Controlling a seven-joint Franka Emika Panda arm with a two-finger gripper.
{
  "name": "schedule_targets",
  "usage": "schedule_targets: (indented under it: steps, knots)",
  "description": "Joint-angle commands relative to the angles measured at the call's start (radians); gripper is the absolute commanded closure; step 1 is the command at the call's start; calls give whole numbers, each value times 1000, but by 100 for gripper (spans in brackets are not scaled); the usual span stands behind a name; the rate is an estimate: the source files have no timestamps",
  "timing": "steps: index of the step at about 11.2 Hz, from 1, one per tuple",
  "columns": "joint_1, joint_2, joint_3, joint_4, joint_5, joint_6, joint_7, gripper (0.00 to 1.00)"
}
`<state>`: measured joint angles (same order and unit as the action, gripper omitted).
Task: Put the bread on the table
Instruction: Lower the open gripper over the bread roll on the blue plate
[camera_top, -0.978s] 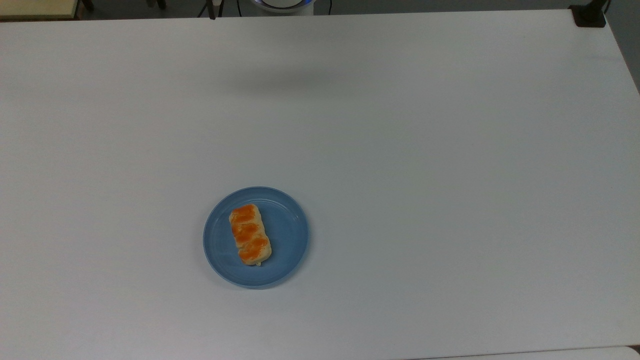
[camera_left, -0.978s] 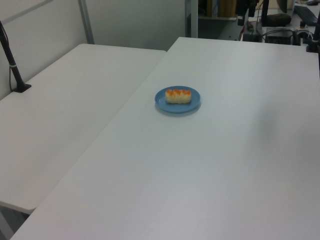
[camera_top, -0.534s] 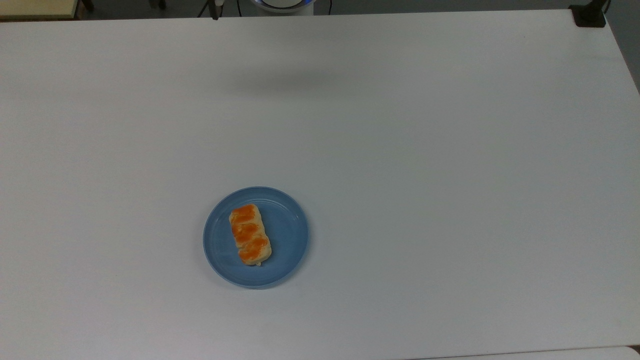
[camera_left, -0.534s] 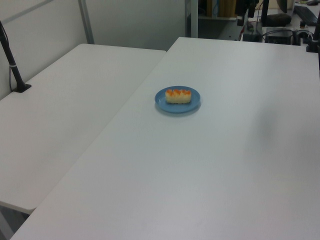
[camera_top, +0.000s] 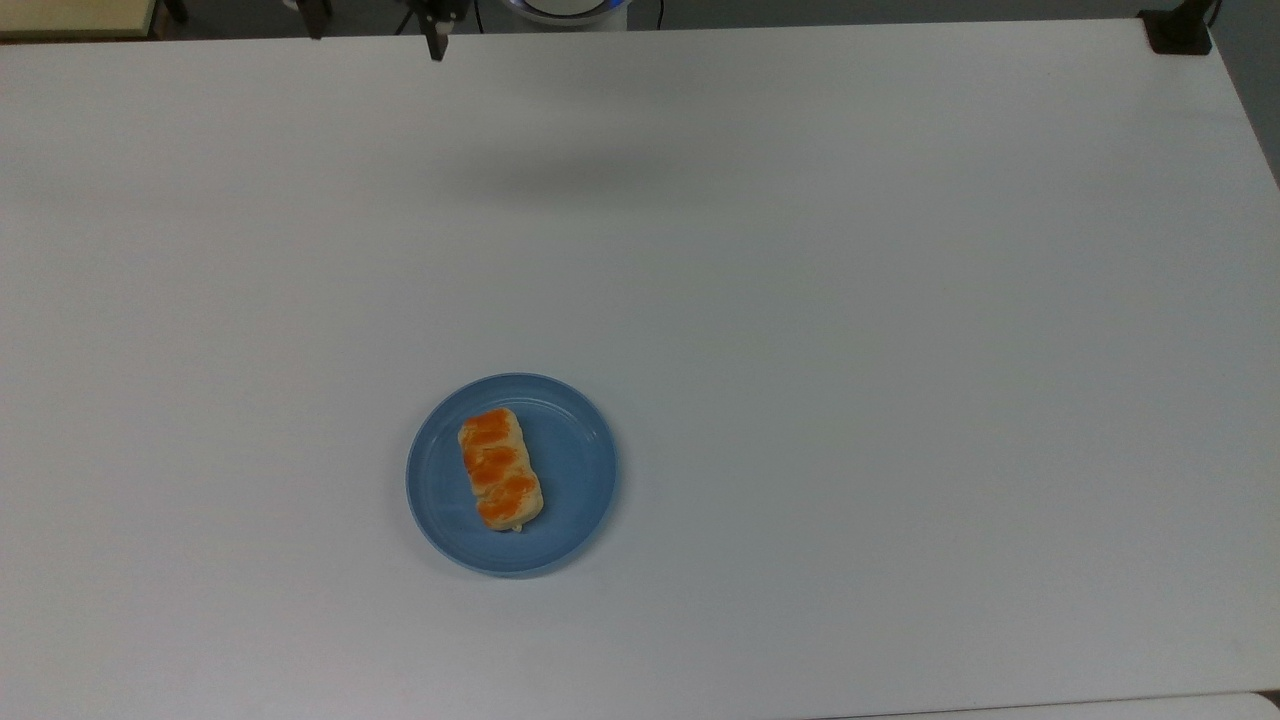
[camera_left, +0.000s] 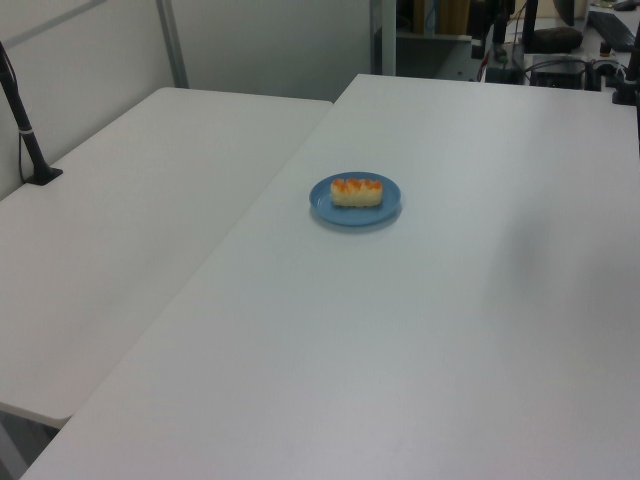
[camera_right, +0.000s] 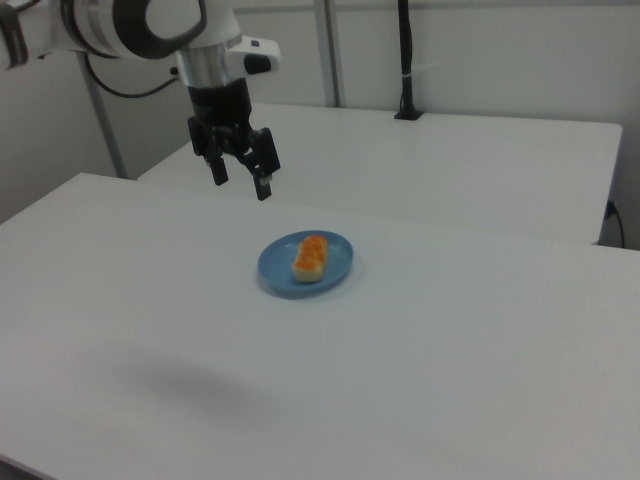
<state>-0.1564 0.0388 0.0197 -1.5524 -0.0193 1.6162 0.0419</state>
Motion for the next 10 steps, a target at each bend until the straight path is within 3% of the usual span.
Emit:
schedule_targets:
  steps: [1, 10]
  knots:
    - [8, 53, -12, -18, -10, 126, -28, 0]
    - [78, 397, 0, -15, -11, 677, -11, 0]
